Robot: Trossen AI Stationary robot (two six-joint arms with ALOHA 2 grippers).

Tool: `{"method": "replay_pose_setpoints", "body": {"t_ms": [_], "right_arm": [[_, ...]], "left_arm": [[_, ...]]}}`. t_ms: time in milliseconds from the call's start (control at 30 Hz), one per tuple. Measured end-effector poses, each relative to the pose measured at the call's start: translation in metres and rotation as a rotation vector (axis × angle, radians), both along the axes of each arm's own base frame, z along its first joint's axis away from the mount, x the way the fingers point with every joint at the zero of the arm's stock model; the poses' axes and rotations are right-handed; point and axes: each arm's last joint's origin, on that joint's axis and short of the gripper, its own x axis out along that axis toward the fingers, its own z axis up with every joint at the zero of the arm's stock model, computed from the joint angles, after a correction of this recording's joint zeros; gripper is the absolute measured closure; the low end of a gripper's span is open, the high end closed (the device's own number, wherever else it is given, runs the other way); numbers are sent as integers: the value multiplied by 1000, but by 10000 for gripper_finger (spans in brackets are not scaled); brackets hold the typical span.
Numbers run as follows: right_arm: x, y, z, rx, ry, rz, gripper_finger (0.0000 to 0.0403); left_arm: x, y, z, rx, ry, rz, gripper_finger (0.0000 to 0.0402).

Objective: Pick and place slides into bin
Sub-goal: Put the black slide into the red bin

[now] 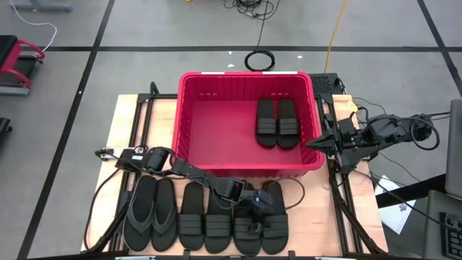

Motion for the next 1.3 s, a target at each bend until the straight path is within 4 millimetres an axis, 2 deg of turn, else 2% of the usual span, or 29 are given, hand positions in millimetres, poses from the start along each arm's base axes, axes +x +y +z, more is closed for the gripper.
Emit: {"method": "replay_pose_setpoints", "body": {"t_ms": [133, 200, 367, 500, 600, 700, 800, 967, 1133, 1300], "right_arm": [[0, 0, 0, -3, 0, 0, 403], [0, 0, 0, -15, -1, 1, 403], [0, 0, 0, -19, -5, 1, 403], [0, 0, 1, -24, -10, 1, 403], [0, 0, 1, -24, -10, 1, 403], [0, 0, 1, -56, -14, 4, 403], [0, 0, 1, -93, -20, 8, 403], [0, 0, 3, -91, -41, 7, 403], [0, 0, 3, -91, -40, 7, 403], [0, 0, 3, -91, -41, 5, 403]], "left_arm": [[2, 1, 10, -38, -54, -55, 355], [2, 2, 19, -86, -56, -77, 386], [3, -4, 50, -197, -99, -212, 390], [1, -19, 79, -261, -86, -330, 396], [-7, -25, 94, -195, -7, -378, 396], [-18, -20, 110, -102, 88, -421, 398], [-27, -14, 132, 11, 86, -455, 396], [-55, 5, 170, 185, 119, -427, 398], [-94, 26, 229, 294, 41, -340, 399], [-146, 22, 281, 292, -22, -266, 400]]}}
